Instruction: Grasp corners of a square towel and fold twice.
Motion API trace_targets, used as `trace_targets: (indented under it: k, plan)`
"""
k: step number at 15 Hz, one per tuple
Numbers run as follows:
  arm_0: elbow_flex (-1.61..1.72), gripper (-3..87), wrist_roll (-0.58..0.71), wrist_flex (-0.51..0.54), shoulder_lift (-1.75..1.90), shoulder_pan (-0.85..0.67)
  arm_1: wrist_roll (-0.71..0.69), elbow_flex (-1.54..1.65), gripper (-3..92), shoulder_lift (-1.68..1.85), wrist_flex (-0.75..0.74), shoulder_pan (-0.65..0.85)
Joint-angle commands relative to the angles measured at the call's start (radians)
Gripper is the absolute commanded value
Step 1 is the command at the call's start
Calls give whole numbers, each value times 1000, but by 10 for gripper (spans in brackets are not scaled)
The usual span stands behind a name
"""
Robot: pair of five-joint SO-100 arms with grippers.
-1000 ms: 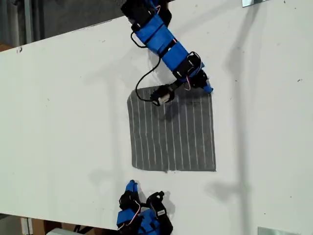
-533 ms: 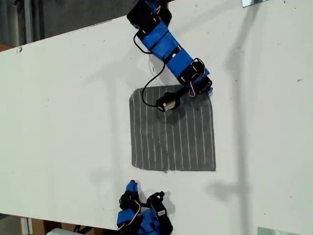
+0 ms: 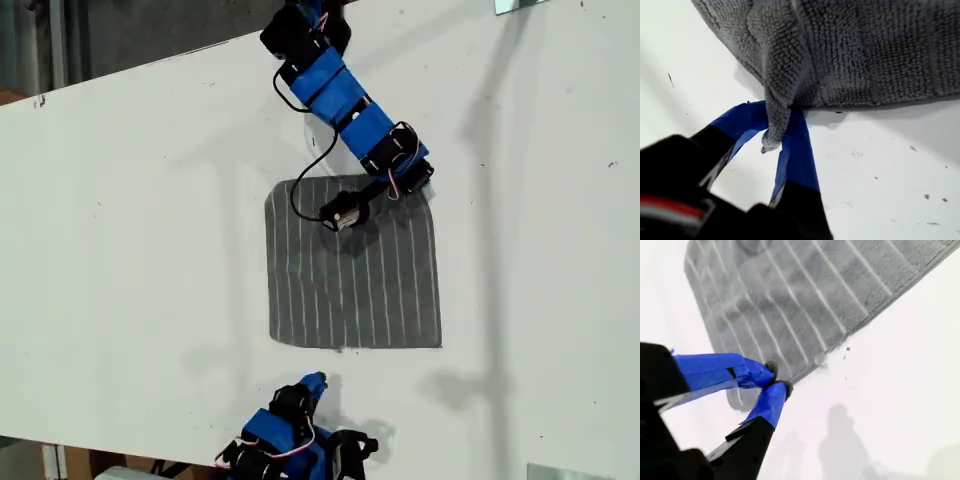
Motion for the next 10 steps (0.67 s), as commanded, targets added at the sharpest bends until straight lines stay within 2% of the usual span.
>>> trace_targets:
  k: [1, 2, 3, 6, 9, 10]
  plan:
    - [-597, 78, -60, 67, -726, 184, -6, 5, -2, -21, -8, 5]
    - [-761, 98, -91, 101, -876, 244, -6, 5, -2, -31, -14, 2]
    - [-815, 117, -120, 84, -940, 291, -6, 5, -2, -37, -21, -3]
    - [-815, 136, -215, 55, -974, 399, -6, 6, -2, -40, -17, -9]
    - [-785, 142, -238, -2, -996, 445, -12, 6, -2, -41, -26, -6]
    - [-758, 156, -202, -72, -992, 445, -12, 6, -2, -44, -29, -5]
